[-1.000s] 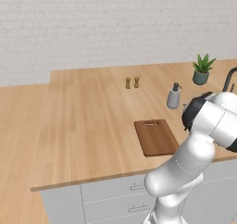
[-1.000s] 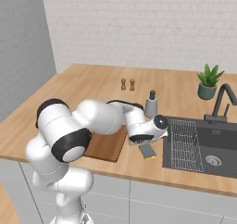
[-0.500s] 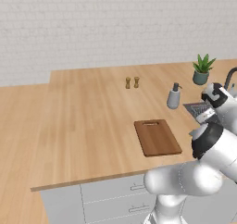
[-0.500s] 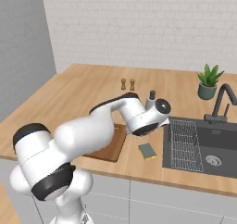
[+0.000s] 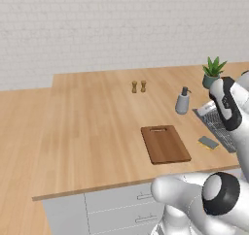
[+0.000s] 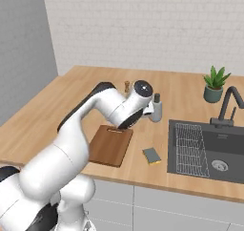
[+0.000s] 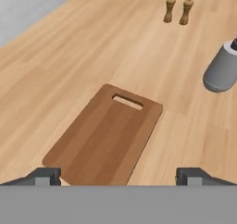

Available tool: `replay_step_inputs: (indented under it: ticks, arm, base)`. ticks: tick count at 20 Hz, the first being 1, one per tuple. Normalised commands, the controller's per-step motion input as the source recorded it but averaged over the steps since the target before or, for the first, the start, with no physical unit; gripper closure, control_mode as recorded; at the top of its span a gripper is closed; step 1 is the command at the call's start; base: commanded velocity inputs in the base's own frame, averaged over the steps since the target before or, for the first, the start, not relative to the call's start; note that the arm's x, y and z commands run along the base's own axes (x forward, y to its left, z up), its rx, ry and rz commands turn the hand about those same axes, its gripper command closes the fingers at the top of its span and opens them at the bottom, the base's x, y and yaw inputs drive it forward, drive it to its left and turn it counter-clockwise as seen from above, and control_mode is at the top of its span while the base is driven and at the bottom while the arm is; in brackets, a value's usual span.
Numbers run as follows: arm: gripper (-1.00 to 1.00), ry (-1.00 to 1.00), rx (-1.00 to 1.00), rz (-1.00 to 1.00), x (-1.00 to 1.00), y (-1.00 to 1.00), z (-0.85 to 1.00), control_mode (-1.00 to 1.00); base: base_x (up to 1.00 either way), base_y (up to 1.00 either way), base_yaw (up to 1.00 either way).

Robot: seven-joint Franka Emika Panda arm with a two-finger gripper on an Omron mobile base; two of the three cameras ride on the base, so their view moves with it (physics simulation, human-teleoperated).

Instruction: Pick up the sponge from the counter and clean the cutting board by briefly scrubbing or pressing down on the cutting board. Once finished, release the sponge.

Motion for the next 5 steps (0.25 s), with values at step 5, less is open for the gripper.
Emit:
replay_step_inputs:
  ticks: [5]
  arm:
    - [-1.00, -0.11, 0.06, -0.16, -0.78, 0.64, 0.12, -1.00]
  base:
    - [0.00, 0.00, 0.00]
